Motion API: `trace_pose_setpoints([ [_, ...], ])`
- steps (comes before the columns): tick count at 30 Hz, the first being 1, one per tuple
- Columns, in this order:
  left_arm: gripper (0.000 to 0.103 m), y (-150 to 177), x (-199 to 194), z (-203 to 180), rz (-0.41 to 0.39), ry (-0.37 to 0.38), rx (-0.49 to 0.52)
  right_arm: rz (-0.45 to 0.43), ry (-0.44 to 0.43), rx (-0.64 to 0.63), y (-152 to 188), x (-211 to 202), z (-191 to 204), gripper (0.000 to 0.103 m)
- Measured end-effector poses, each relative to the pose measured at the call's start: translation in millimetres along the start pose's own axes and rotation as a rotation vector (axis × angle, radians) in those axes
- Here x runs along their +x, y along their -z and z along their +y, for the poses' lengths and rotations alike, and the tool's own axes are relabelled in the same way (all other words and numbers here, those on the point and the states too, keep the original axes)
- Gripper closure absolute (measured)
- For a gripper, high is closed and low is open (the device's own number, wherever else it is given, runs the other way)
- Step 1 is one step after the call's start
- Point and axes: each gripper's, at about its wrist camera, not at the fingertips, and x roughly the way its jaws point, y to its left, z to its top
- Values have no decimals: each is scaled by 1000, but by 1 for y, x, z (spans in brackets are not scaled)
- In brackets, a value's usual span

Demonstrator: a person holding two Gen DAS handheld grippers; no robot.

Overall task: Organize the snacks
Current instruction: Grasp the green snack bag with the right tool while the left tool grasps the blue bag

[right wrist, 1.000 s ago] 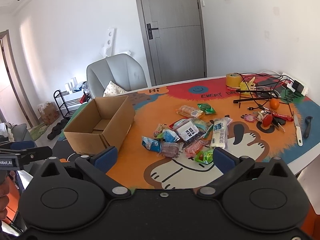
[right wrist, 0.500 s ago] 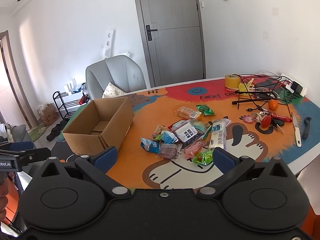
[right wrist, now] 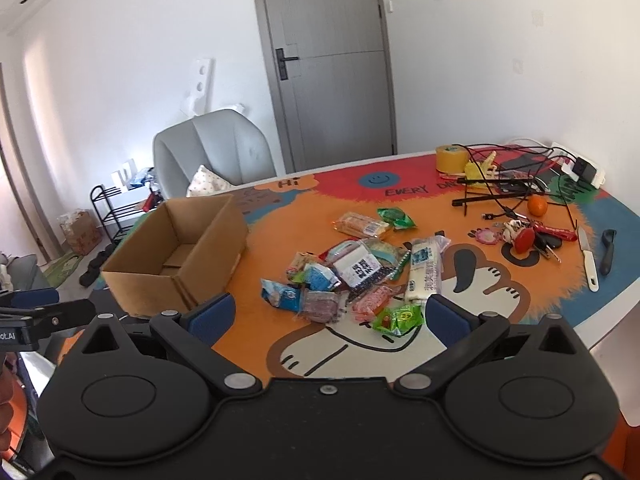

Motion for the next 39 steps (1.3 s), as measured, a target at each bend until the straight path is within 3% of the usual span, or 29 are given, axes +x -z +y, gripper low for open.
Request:
trace_pose_setpoints([
  [3, 0, 1, 12, -2, -2, -27, 9, 17, 14, 20, 3, 13, -4, 0],
  [11, 0, 6, 47, -15, 15, -1, 36, 69, 34, 41, 14, 50, -17, 0],
  [26, 2, 5, 108, -48, 40, 110, 45, 64, 33, 124, 33, 92, -54, 0],
  [32, 5, 6, 131, -56, 55, 131, 47, 39, 36, 177, 41, 104, -69, 15],
  [37, 13, 6, 153, -65, 81, 152, 59, 63, 41, 211, 46, 122, -79, 15],
  [39, 16, 5, 161, -66, 87, 157, 55, 69, 37, 220, 48, 128, -81, 21],
])
